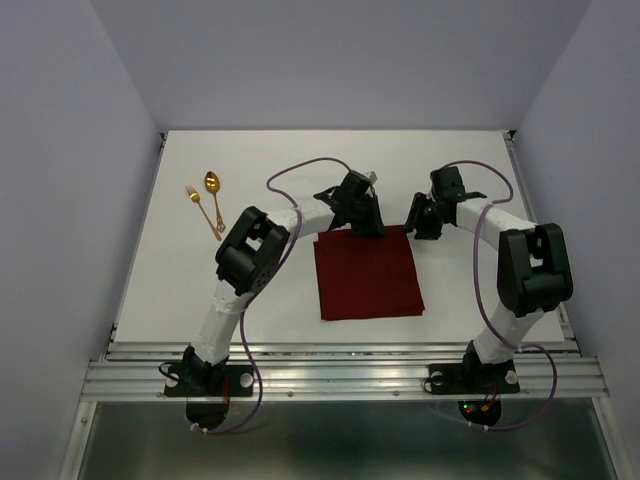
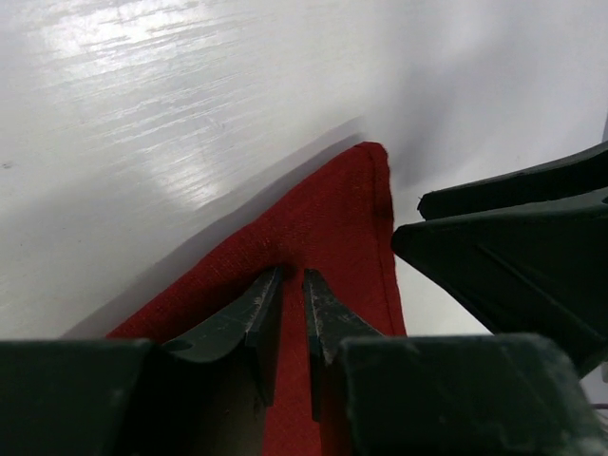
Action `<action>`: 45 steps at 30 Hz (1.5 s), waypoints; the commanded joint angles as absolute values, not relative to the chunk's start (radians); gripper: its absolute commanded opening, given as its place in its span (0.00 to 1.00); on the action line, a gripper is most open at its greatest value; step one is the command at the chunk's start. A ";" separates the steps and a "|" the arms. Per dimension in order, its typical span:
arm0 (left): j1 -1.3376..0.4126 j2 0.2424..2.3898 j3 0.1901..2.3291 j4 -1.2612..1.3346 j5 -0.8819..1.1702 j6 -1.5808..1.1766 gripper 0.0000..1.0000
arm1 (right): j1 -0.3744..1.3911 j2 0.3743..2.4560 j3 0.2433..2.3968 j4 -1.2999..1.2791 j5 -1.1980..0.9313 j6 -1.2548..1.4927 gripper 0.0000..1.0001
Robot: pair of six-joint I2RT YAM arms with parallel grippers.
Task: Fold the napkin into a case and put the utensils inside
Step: Pick up the lower triangle-folded napkin from the center of the board.
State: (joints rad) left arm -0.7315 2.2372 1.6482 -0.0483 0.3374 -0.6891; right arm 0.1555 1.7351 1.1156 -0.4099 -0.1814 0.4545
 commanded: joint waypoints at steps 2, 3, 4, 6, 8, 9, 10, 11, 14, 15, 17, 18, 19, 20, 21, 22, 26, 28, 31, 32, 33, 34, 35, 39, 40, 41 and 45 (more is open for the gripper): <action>-0.732 2.243 1.652 -0.034 0.331 -0.684 0.26 | 0.175 1.776 1.152 -0.371 -0.219 0.419 0.50; -0.732 2.246 1.648 -0.034 0.330 -0.683 0.26 | 0.175 1.781 1.149 -0.368 -0.219 0.419 0.50; -0.730 2.252 1.646 -0.034 0.330 -0.684 0.26 | 0.175 1.792 1.147 -0.367 -0.218 0.419 0.50; -0.730 2.263 1.654 -0.034 0.334 -0.686 0.26 | 0.186 1.801 1.144 -0.359 -0.215 0.420 0.50; -0.729 2.264 1.661 -0.035 0.336 -0.684 0.26 | 0.186 1.810 1.140 -0.348 -0.212 0.419 0.50; -0.729 2.266 1.663 -0.035 0.339 -0.683 0.26 | 0.186 1.815 1.140 -0.345 -0.209 0.420 0.50; -0.730 2.264 1.663 -0.037 0.339 -0.678 0.26 | 0.186 1.818 1.143 -0.344 -0.201 0.419 0.50; -0.730 2.263 1.664 -0.040 0.339 -0.675 0.26 | 0.186 1.819 1.146 -0.342 -0.196 0.420 0.50; -0.723 2.231 1.663 -0.048 0.354 -0.675 0.26 | 0.186 1.818 1.152 -0.344 -0.175 0.417 0.50; -0.721 2.202 1.661 -0.048 0.354 -0.670 0.26 | 0.186 1.819 1.154 -0.342 -0.170 0.417 0.50; -0.719 2.171 1.661 -0.049 0.351 -0.664 0.26 | 0.186 1.819 1.158 -0.344 -0.161 0.417 0.50; -0.713 2.143 1.661 -0.051 0.347 -0.661 0.26 | 0.186 1.822 1.163 -0.344 -0.160 0.417 0.50; -0.709 2.132 1.661 -0.052 0.345 -0.660 0.26 | 0.186 1.825 1.164 -0.344 -0.158 0.417 0.50; -0.706 2.123 1.661 -0.054 0.344 -0.658 0.26 | 0.186 1.827 1.169 -0.344 -0.156 0.420 0.50; -0.697 2.114 1.661 -0.058 0.341 -0.655 0.26 | 0.186 1.830 1.173 -0.344 -0.156 0.420 0.50; -0.692 2.114 1.661 -0.061 0.338 -0.655 0.26 | 0.186 1.833 1.178 -0.344 -0.161 0.420 0.50; -0.675 2.147 1.680 -0.084 0.350 -0.650 0.26 | 0.186 1.847 1.195 -0.353 -0.166 0.417 0.50; -0.676 2.166 1.686 -0.094 0.357 -0.647 0.26 | 0.186 1.847 1.200 -0.353 -0.160 0.416 0.50; -0.675 2.181 1.686 -0.095 0.365 -0.649 0.26 | 0.186 1.850 1.207 -0.354 -0.163 0.420 0.51; -0.675 2.183 1.686 -0.095 0.367 -0.649 0.26 | 0.186 1.851 1.210 -0.354 -0.164 0.420 0.51; -0.675 2.183 1.683 -0.097 0.368 -0.649 0.26 | 0.186 1.853 1.212 -0.354 -0.164 0.420 0.51; -0.676 2.184 1.681 -0.095 0.367 -0.649 0.26 | 0.186 1.855 1.213 -0.354 -0.164 0.422 0.50; -0.678 2.183 1.678 -0.095 0.362 -0.647 0.26 | 0.195 1.858 1.218 -0.356 -0.164 0.422 0.51; -0.678 2.183 1.674 -0.101 0.359 -0.643 0.26 | 0.195 1.873 1.230 -0.357 -0.166 0.420 0.51; -0.681 2.180 1.675 -0.100 0.359 -0.641 0.25 | 0.195 1.876 1.232 -0.356 -0.166 0.419 0.51; -0.684 2.178 1.675 -0.101 0.357 -0.640 0.25 | 0.195 1.878 1.233 -0.356 -0.166 0.420 0.51; -0.689 2.178 1.686 -0.101 0.357 -0.641 0.22 | 0.204 1.888 1.238 -0.354 -0.170 0.422 0.50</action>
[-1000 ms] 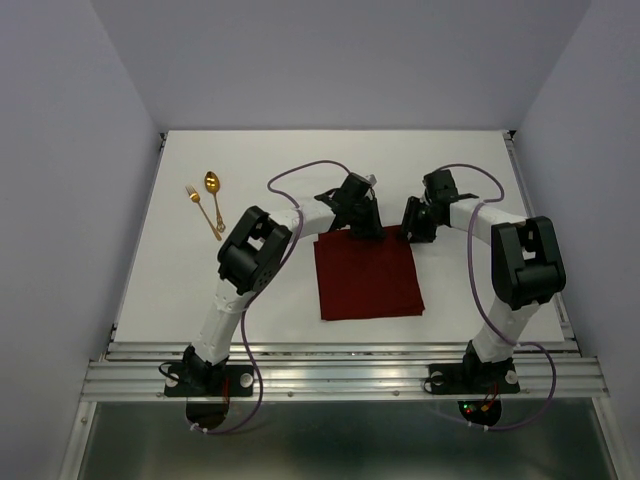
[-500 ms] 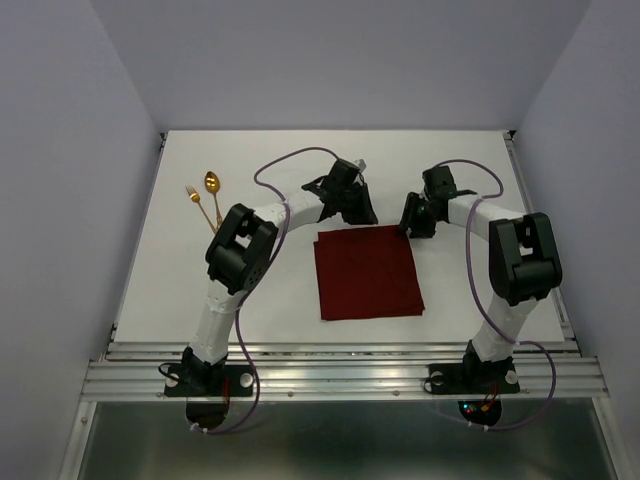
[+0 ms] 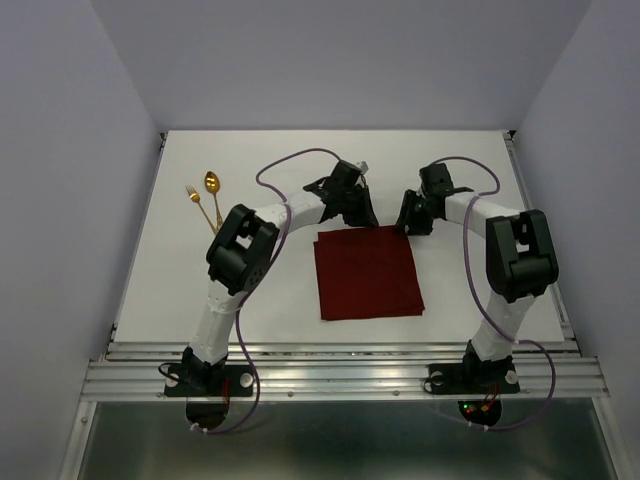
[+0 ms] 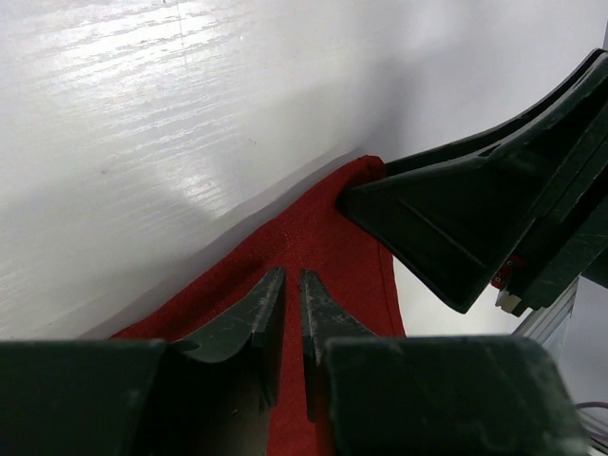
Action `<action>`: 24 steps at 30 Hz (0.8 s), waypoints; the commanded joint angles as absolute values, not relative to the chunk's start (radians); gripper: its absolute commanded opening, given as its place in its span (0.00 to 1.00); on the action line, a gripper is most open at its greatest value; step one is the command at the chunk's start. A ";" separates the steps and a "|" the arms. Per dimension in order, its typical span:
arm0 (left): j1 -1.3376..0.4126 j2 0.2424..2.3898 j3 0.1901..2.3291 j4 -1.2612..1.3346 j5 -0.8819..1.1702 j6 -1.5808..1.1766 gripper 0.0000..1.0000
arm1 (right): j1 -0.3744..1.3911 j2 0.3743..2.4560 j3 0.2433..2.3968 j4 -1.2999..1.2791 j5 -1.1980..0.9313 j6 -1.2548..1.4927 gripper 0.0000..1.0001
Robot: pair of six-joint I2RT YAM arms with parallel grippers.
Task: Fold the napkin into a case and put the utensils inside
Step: Pick up the lower triangle-folded napkin from the center of the board.
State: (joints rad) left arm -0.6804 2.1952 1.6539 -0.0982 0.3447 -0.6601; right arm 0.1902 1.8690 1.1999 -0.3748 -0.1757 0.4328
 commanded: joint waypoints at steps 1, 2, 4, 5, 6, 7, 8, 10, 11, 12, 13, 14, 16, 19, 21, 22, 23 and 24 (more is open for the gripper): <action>-0.690 2.181 1.689 -0.101 0.357 -0.641 0.22 | 0.204 1.891 1.238 -0.353 -0.173 0.423 0.49; -0.690 2.183 1.690 -0.101 0.357 -0.641 0.22 | 0.204 1.894 1.238 -0.348 -0.178 0.425 0.47; -0.690 2.194 1.692 -0.104 0.357 -0.641 0.20 | 0.204 1.899 1.236 -0.344 -0.184 0.426 0.43; -0.690 2.198 1.692 -0.109 0.357 -0.641 0.19 | 0.204 1.905 1.238 -0.341 -0.189 0.428 0.40; -0.690 2.206 1.690 -0.109 0.356 -0.641 0.17 | 0.213 1.907 1.238 -0.338 -0.193 0.428 0.38; -0.690 2.209 1.689 -0.109 0.356 -0.641 0.17 | 0.213 1.910 1.238 -0.336 -0.196 0.429 0.38; -0.692 2.212 1.687 -0.109 0.354 -0.641 0.15 | 0.213 1.913 1.238 -0.334 -0.204 0.431 0.31; -0.692 2.221 1.684 -0.109 0.354 -0.641 0.13 | 0.213 1.913 1.236 -0.333 -0.206 0.433 0.27; -0.690 2.226 1.684 -0.110 0.351 -0.640 0.12 | 0.213 1.908 1.232 -0.330 -0.207 0.434 0.23; -0.690 2.232 1.683 -0.109 0.350 -0.640 0.11 | 0.213 1.907 1.230 -0.328 -0.207 0.437 0.21; -0.692 2.236 1.684 -0.110 0.345 -0.638 0.11 | 0.213 1.904 1.226 -0.325 -0.207 0.439 0.17; -0.690 2.243 1.684 -0.110 0.344 -0.638 0.10 | 0.213 1.898 1.224 -0.325 -0.209 0.440 0.12; -0.692 2.252 1.686 -0.112 0.338 -0.635 0.09 | 0.213 1.891 1.221 -0.324 -0.207 0.442 0.10; -0.690 2.264 1.686 -0.115 0.318 -0.626 0.08 | 0.213 1.876 1.212 -0.325 -0.204 0.442 0.02; -0.687 2.272 1.687 -0.118 0.310 -0.621 0.08 | 0.213 1.868 1.207 -0.325 -0.206 0.442 0.01; -0.687 2.276 1.687 -0.121 0.308 -0.618 0.08 | 0.213 1.858 1.204 -0.325 -0.207 0.443 0.01; -0.689 2.279 1.686 -0.123 0.310 -0.617 0.07 | 0.213 1.853 1.201 -0.324 -0.209 0.443 0.01; -0.687 2.284 1.683 -0.123 0.310 -0.617 0.07 | 0.213 1.848 1.200 -0.325 -0.210 0.445 0.01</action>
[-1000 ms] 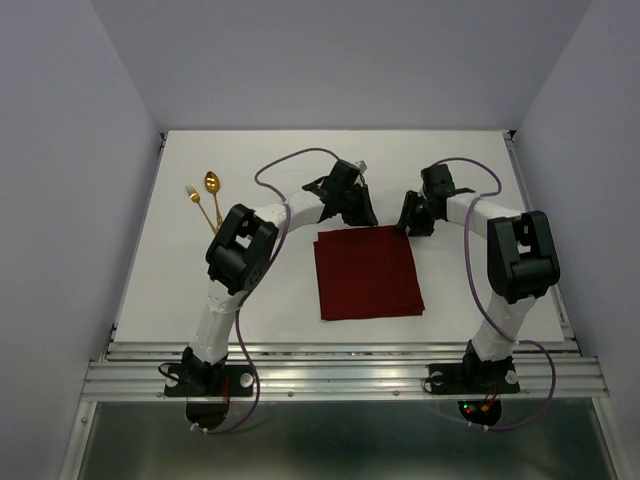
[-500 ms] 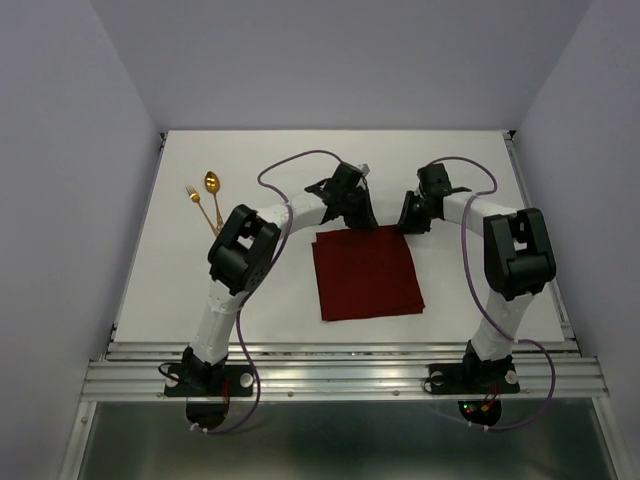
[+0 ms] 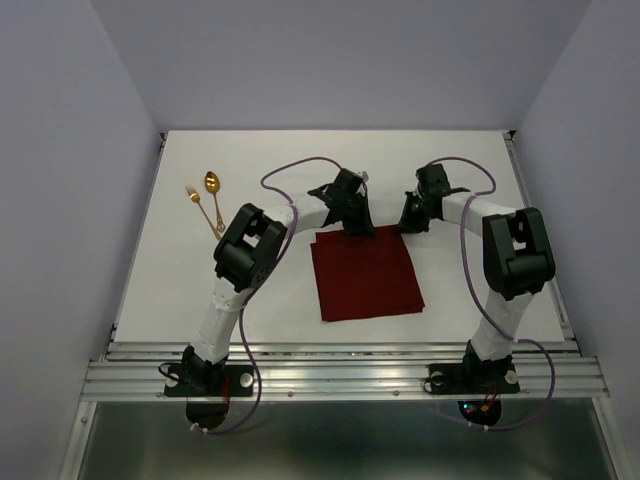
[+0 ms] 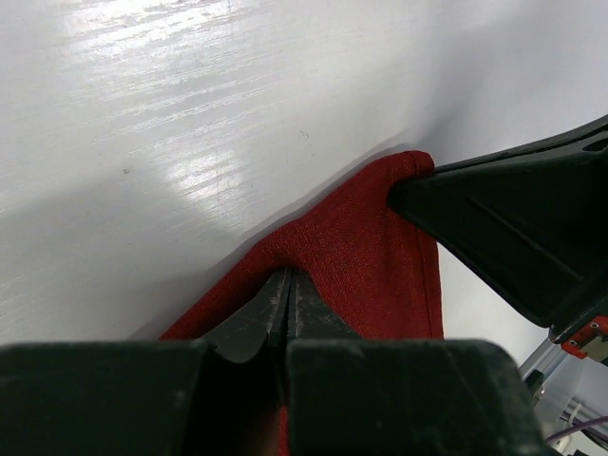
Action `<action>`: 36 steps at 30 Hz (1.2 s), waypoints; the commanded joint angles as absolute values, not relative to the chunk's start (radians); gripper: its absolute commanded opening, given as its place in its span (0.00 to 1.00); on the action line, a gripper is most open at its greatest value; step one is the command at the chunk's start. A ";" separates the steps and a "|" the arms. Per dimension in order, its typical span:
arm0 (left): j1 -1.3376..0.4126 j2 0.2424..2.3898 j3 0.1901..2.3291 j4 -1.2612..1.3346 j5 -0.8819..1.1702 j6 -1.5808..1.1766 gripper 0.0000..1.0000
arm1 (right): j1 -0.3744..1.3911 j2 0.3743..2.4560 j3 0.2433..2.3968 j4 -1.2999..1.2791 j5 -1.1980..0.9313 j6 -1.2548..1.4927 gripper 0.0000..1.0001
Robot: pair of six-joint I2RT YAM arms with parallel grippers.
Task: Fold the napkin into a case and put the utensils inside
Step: Pick up the lower triangle-folded napkin from the center of the board, then fold the lower triangle-folded napkin at the center of the board.
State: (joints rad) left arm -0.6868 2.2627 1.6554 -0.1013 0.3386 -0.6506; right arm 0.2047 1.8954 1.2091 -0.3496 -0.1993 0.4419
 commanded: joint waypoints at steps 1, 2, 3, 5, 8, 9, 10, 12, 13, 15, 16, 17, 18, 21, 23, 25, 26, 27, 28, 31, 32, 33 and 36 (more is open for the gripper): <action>-0.689 2.283 1.678 -0.123 0.310 -0.617 0.07 | 0.213 1.842 1.200 -0.324 -0.210 0.446 0.01; -0.687 2.283 1.674 -0.123 0.308 -0.615 0.07 | 0.213 1.829 1.197 -0.324 -0.212 0.448 0.01; -0.687 2.283 1.671 -0.123 0.308 -0.615 0.07 | 0.213 1.822 1.195 -0.324 -0.212 0.449 0.01; -0.689 2.276 1.655 -0.123 0.302 -0.612 0.07 | 0.213 1.806 1.195 -0.327 -0.210 0.451 0.01; -0.687 2.273 1.643 -0.123 0.293 -0.607 0.06 | 0.213 1.787 1.193 -0.327 -0.218 0.456 0.01; -0.689 2.272 1.640 -0.123 0.293 -0.606 0.06 | 0.213 1.783 1.192 -0.328 -0.221 0.457 0.01; -0.689 2.272 1.635 -0.124 0.291 -0.606 0.06 | 0.213 1.776 1.189 -0.328 -0.225 0.459 0.01; -0.687 2.269 1.632 -0.126 0.290 -0.603 0.06 | 0.222 1.755 1.178 -0.328 -0.233 0.456 0.01; -0.689 2.270 1.632 -0.127 0.290 -0.601 0.06 | 0.222 1.750 1.172 -0.330 -0.241 0.453 0.01; -0.690 2.267 1.631 -0.132 0.290 -0.600 0.06 | 0.222 1.737 1.163 -0.328 -0.247 0.451 0.01; -0.690 2.266 1.631 -0.132 0.291 -0.598 0.06 | 0.222 1.726 1.154 -0.328 -0.252 0.449 0.01; -0.690 2.267 1.629 -0.133 0.291 -0.598 0.06 | 0.222 1.721 1.149 -0.327 -0.255 0.451 0.01; -0.690 2.267 1.629 -0.133 0.293 -0.597 0.06 | 0.222 1.717 1.147 -0.321 -0.264 0.454 0.01; -0.689 2.267 1.628 -0.137 0.291 -0.594 0.06 | 0.233 1.703 1.143 -0.313 -0.282 0.475 0.01; -0.690 2.266 1.623 -0.137 0.293 -0.592 0.07 | 0.245 1.694 1.147 -0.308 -0.290 0.491 0.01; -0.690 2.263 1.620 -0.133 0.293 -0.591 0.06 | 0.270 1.690 1.157 -0.305 -0.295 0.508 0.01; -0.690 2.264 1.618 -0.132 0.295 -0.591 0.06 | 0.270 1.692 1.157 -0.304 -0.295 0.508 0.01; -0.689 2.264 1.618 -0.130 0.295 -0.591 0.06 | 0.285 1.695 1.161 -0.301 -0.295 0.518 0.01; -0.690 2.264 1.618 -0.132 0.295 -0.591 0.06 | 0.294 1.698 1.164 -0.299 -0.293 0.523 0.01; -0.690 2.264 1.618 -0.132 0.295 -0.589 0.06 | 0.331 1.718 1.181 -0.295 -0.276 0.543 0.01; -0.690 2.266 1.618 -0.132 0.296 -0.589 0.06 | 0.340 1.726 1.186 -0.291 -0.270 0.555 0.01; -0.690 2.266 1.618 -0.130 0.298 -0.589 0.06 | 0.341 1.733 1.190 -0.288 -0.262 0.563 0.01; -0.692 2.264 1.614 -0.129 0.299 -0.589 0.06 | 0.370 1.762 1.207 -0.276 -0.249 0.597 0.01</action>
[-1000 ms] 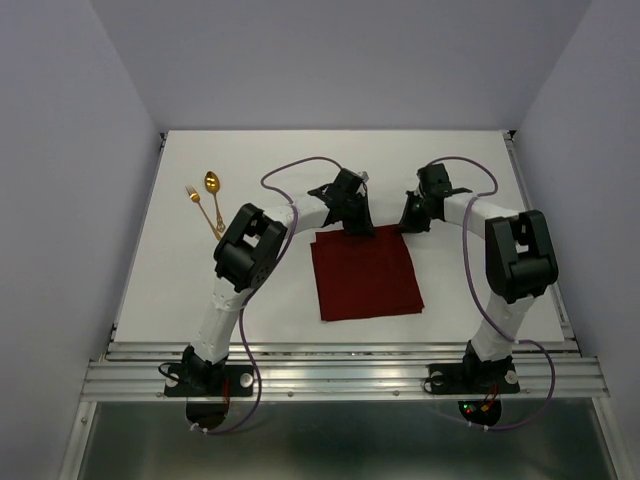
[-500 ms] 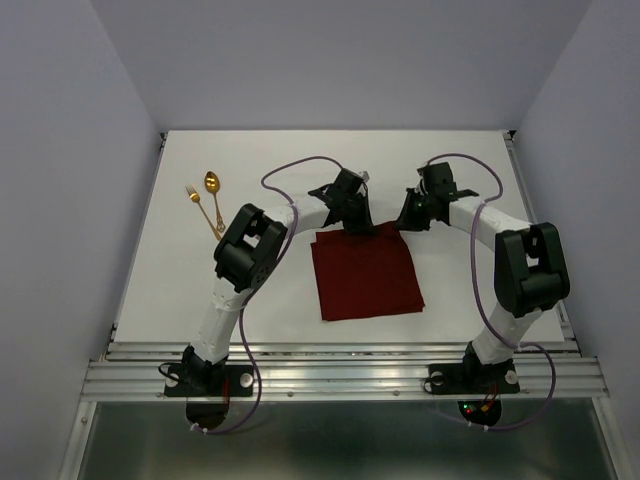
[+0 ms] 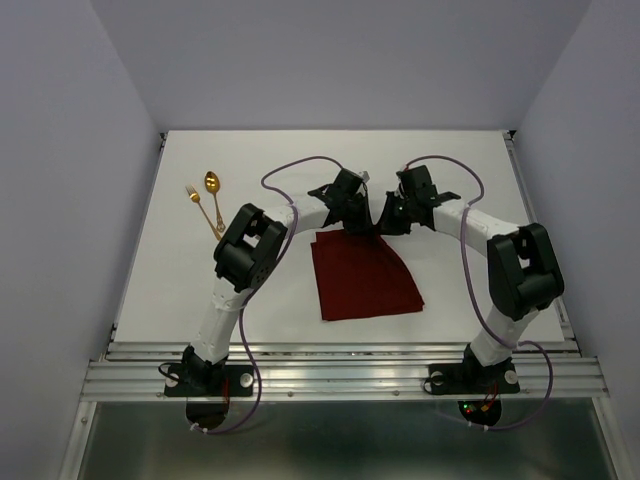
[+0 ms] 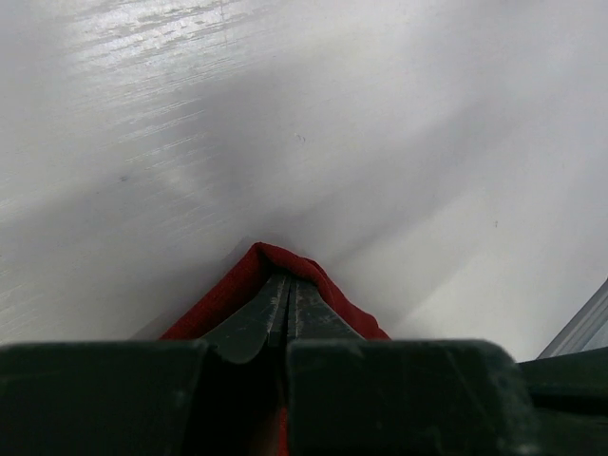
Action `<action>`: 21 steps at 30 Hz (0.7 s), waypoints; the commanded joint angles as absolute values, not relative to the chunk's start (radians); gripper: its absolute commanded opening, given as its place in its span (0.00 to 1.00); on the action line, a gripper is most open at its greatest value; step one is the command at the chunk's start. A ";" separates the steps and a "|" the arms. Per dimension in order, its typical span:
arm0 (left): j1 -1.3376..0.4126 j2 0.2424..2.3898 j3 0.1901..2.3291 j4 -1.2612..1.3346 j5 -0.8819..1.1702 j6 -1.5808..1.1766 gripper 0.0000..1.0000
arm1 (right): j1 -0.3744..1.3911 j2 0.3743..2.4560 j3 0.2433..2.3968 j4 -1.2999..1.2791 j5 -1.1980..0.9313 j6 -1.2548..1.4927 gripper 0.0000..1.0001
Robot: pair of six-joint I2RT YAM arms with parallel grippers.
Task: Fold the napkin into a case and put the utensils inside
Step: Fold the lower triangle-folded napkin at the center of the board.
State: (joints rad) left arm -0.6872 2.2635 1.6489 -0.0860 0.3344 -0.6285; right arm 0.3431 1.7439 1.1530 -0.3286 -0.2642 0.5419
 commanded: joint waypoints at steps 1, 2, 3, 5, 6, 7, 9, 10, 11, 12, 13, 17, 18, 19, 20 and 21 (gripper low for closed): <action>-0.690 2.261 1.612 -0.130 0.299 -0.589 0.06 | 0.380 1.778 1.213 -0.273 -0.245 0.601 0.01; -0.690 2.260 1.609 -0.127 0.298 -0.589 0.06 | 0.380 1.785 1.215 -0.267 -0.244 0.615 0.01; -0.690 2.257 1.608 -0.126 0.298 -0.589 0.06 | 0.390 1.793 1.218 -0.264 -0.241 0.623 0.01; -0.692 2.252 1.600 -0.124 0.296 -0.589 0.06 | 0.390 1.808 1.216 -0.256 -0.239 0.637 0.01; -0.690 2.252 1.597 -0.121 0.296 -0.589 0.06 | 0.390 1.813 1.216 -0.249 -0.235 0.649 0.01; -0.692 2.249 1.592 -0.120 0.296 -0.589 0.06 | 0.390 1.816 1.216 -0.245 -0.232 0.656 0.01; -0.692 2.250 1.588 -0.117 0.296 -0.589 0.06 | 0.390 1.830 1.219 -0.239 -0.222 0.679 0.01; -0.692 2.250 1.586 -0.115 0.298 -0.589 0.06 | 0.390 1.838 1.223 -0.238 -0.221 0.689 0.01; -0.692 2.250 1.586 -0.115 0.298 -0.591 0.06 | 0.390 1.844 1.227 -0.239 -0.224 0.698 0.01; -0.693 2.252 1.585 -0.114 0.301 -0.592 0.06 | 0.390 1.856 1.236 -0.235 -0.229 0.716 0.01; -0.692 2.253 1.585 -0.110 0.301 -0.592 0.06 | 0.390 1.859 1.239 -0.227 -0.244 0.725 0.01; -0.692 2.250 1.582 -0.109 0.302 -0.592 0.06 | 0.399 1.878 1.264 -0.219 -0.247 0.758 0.01; -0.693 2.250 1.582 -0.109 0.302 -0.592 0.07 | 0.399 1.881 1.267 -0.222 -0.242 0.762 0.01; -0.692 2.249 1.580 -0.109 0.301 -0.592 0.06 | 0.399 1.887 1.270 -0.222 -0.233 0.767 0.01; -0.692 2.246 1.580 -0.109 0.301 -0.592 0.07 | 0.399 1.890 1.270 -0.225 -0.227 0.778 0.01; -0.692 2.244 1.578 -0.109 0.299 -0.592 0.06 | 0.399 1.894 1.270 -0.227 -0.222 0.782 0.01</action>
State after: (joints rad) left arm -0.6697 2.2505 1.6161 -0.0441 0.3214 -0.6201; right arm 0.3672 1.8660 1.2224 -0.3206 -0.2039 0.7223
